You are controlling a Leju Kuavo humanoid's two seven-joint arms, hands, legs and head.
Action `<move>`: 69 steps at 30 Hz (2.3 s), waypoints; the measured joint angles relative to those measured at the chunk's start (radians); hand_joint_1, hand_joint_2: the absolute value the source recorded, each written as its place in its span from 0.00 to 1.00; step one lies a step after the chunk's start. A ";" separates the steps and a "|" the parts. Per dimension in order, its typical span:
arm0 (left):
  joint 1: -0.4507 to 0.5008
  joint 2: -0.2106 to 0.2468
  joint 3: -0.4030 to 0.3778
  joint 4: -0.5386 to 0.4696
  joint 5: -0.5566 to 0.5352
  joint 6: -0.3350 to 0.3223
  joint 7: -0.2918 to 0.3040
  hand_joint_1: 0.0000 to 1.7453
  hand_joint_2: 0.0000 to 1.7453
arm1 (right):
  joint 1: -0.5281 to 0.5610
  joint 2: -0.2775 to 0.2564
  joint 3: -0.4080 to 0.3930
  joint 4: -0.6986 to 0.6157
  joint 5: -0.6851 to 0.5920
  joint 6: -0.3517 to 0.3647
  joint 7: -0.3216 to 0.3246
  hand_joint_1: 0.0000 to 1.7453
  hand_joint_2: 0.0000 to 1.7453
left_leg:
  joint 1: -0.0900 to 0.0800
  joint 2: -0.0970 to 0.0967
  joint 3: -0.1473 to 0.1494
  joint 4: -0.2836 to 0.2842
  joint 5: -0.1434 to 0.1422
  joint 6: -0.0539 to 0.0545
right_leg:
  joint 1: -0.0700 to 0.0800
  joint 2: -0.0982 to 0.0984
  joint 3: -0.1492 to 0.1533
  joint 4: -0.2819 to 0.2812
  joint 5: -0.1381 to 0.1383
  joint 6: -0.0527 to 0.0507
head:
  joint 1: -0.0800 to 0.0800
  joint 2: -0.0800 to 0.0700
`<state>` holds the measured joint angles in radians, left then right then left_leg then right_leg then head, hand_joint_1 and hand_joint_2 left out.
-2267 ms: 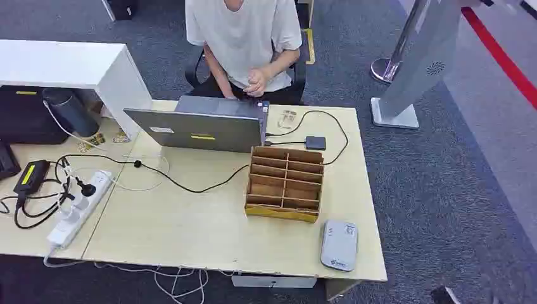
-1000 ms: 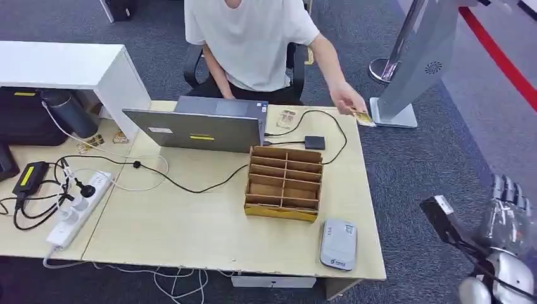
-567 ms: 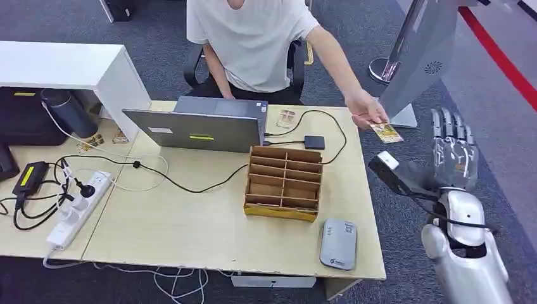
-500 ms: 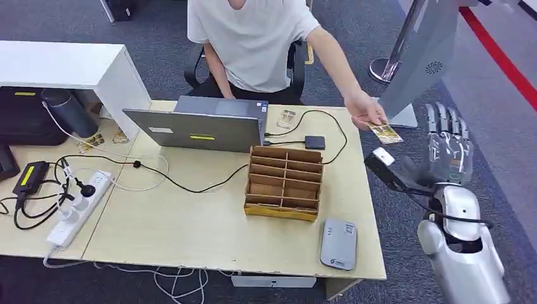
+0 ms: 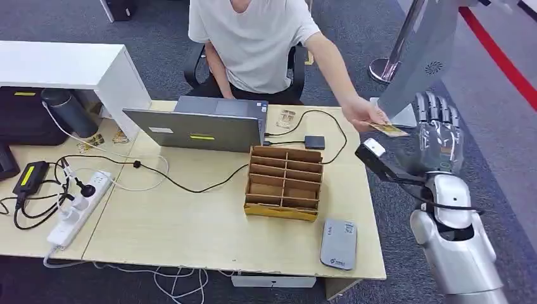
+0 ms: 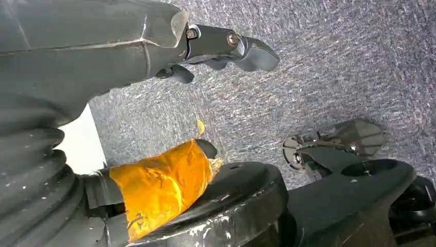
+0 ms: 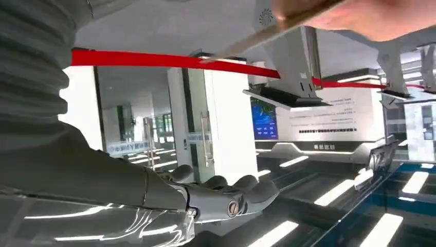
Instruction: Pass the card to the sensor for recognition and then transmit it.
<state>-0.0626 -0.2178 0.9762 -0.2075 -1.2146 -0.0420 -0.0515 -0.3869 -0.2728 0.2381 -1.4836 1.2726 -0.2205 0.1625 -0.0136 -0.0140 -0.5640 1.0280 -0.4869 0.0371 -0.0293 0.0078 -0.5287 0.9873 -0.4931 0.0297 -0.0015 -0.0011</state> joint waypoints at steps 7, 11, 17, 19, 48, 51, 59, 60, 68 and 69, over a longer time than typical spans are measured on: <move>-0.001 0.003 0.000 0.000 0.000 -0.033 -0.003 0.00 1.00 | -0.028 0.000 0.038 0.013 -0.028 -0.002 -0.005 0.00 1.00 | 0.000 0.000 0.000 0.000 0.000 0.000 | 0.000 0.000 0.000 0.000 0.000 0.000 | 0.000 0.000; -0.002 0.005 0.000 0.000 -0.004 -0.046 -0.002 0.00 1.00 | -0.034 0.000 0.060 0.016 -0.040 -0.006 -0.008 0.00 1.00 | 0.000 -0.001 0.000 0.000 0.000 0.000 | 0.000 -0.001 0.000 0.000 0.000 0.000 | 0.000 0.000; -0.004 0.005 -0.002 0.000 -0.007 -0.054 0.000 0.00 1.00 | -0.033 0.001 0.077 0.016 -0.060 -0.016 -0.013 1.00 1.00 | 0.000 -0.001 0.000 0.000 0.000 0.000 | 0.000 -0.001 0.000 0.000 0.000 0.000 | 0.000 0.000; -0.004 0.005 -0.002 0.000 -0.008 -0.056 0.001 0.00 1.00 | -0.029 0.001 0.082 0.016 -0.070 -0.024 -0.020 1.00 1.00 | 0.000 -0.001 0.000 0.000 0.000 0.000 | 0.000 -0.001 0.000 0.000 0.000 0.000 | 0.000 0.000; -0.036 -0.001 -0.030 0.000 0.013 -0.056 0.060 0.00 1.00 | 0.273 0.002 0.017 -0.199 -0.122 -0.199 -0.110 1.00 1.00 | 0.000 -0.006 -0.002 0.000 -0.001 0.000 | 0.000 -0.006 0.000 -0.001 -0.002 0.000 | 0.001 0.000; -0.033 -0.001 -0.029 0.000 0.022 -0.053 0.060 0.00 1.00 | 0.385 0.002 -0.017 -0.266 -0.118 -0.224 -0.137 1.00 1.00 | 0.000 -0.005 -0.002 0.000 -0.002 0.000 | 0.000 -0.006 -0.001 -0.001 -0.003 0.000 | 0.000 0.000; -0.032 -0.001 -0.023 0.000 0.041 -0.050 0.060 0.00 1.00 | 0.613 0.002 -0.041 -0.364 -0.096 -0.276 -0.147 1.00 1.00 | 0.000 -0.005 -0.002 0.000 -0.002 0.000 | 0.000 -0.006 -0.001 -0.001 -0.003 0.000 | 0.000 0.000; -0.032 -0.001 -0.023 0.000 0.043 -0.050 0.060 0.00 1.00 | 0.633 0.002 -0.041 -0.364 -0.097 -0.279 -0.143 1.00 1.00 | 0.000 -0.005 -0.002 0.000 -0.002 0.000 | 0.000 -0.006 -0.001 -0.001 -0.003 0.000 | 0.000 0.000; -0.032 0.000 -0.018 0.000 0.051 -0.046 0.067 0.00 1.00 | 0.685 0.002 0.021 -0.300 -0.132 -0.317 -0.098 1.00 1.00 | 0.000 -0.004 -0.002 0.000 -0.002 0.000 | 0.000 -0.005 -0.001 -0.001 -0.003 0.000 | 0.000 0.000; -0.032 0.000 -0.018 0.000 0.051 -0.045 0.070 0.00 1.00 | 0.684 0.002 0.035 -0.282 -0.135 -0.326 -0.091 1.00 1.00 | 0.000 -0.004 -0.002 0.000 -0.002 0.000 | 0.000 -0.005 0.000 -0.001 -0.003 0.000 | 0.000 0.000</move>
<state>-0.0943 -0.2182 0.9586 -0.2075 -1.1639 -0.0866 0.0183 0.2974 -0.2708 0.2732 -1.7658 1.1376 -0.5467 0.0717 -0.0132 -0.0184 -0.5656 1.0278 -0.4885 0.0368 -0.0291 0.0031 -0.5291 0.9860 -0.4962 0.0302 -0.0015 -0.0011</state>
